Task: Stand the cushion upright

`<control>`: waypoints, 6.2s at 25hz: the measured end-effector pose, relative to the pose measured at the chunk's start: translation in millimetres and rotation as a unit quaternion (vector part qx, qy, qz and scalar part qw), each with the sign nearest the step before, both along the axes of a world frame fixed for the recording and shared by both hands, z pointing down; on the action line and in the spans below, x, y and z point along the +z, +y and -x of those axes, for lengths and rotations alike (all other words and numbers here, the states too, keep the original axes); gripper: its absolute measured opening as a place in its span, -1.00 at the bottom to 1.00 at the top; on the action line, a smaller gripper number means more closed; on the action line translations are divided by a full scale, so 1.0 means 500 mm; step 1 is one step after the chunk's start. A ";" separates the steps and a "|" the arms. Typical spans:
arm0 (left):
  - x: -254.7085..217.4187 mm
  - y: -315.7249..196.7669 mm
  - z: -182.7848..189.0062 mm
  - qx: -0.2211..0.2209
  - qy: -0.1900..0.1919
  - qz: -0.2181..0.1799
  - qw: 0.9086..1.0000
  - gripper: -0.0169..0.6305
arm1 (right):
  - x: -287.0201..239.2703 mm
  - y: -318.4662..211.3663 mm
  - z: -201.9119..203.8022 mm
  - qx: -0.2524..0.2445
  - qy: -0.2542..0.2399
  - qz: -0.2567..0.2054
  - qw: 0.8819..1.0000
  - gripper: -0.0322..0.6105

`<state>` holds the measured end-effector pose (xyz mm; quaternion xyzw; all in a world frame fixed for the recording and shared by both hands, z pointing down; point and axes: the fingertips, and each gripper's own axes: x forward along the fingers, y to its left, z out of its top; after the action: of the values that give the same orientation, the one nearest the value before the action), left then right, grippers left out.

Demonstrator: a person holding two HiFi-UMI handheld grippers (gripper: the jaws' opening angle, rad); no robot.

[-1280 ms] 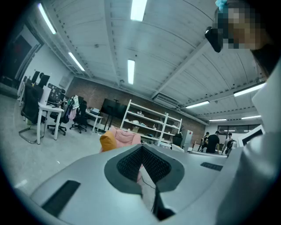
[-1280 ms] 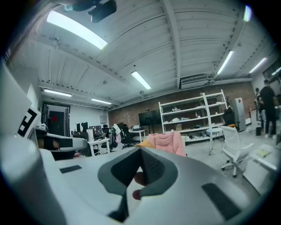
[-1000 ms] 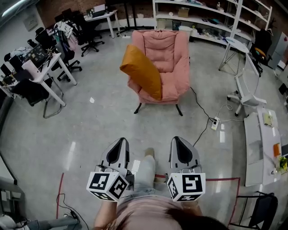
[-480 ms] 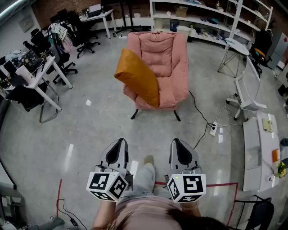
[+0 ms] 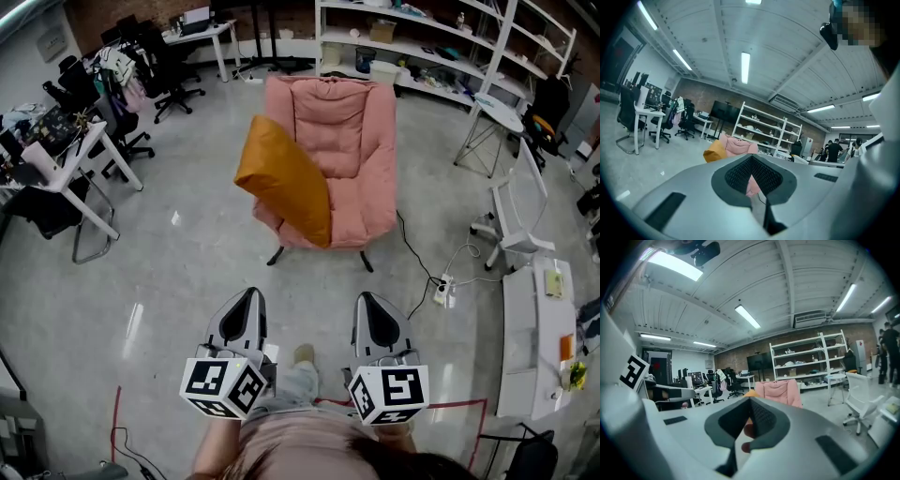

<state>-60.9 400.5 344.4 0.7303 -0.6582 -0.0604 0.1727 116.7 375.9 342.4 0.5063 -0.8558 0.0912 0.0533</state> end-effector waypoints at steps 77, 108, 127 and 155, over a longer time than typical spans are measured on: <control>0.103 -0.705 0.136 -0.260 0.016 0.063 0.963 -0.96 | 0.032 -0.930 0.138 -0.217 -0.017 0.020 0.976 -0.85; 0.286 -0.703 0.285 -0.340 0.112 0.179 0.916 -0.65 | 0.120 -1.058 0.285 -0.297 0.007 0.077 0.952 -0.84; 0.420 -0.773 0.393 -0.331 0.250 0.239 0.878 -0.37 | 0.197 -1.192 0.475 -0.344 0.063 0.109 0.931 -0.67; 0.544 -0.801 0.444 -0.221 0.394 0.337 0.826 -0.25 | 0.388 -1.324 0.727 -0.395 0.172 0.180 0.884 -0.25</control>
<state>-283.1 -0.1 616.5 0.3756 -0.6575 -0.1537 0.6349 -247.0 -286.0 536.5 0.1160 -0.9313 0.1266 0.3212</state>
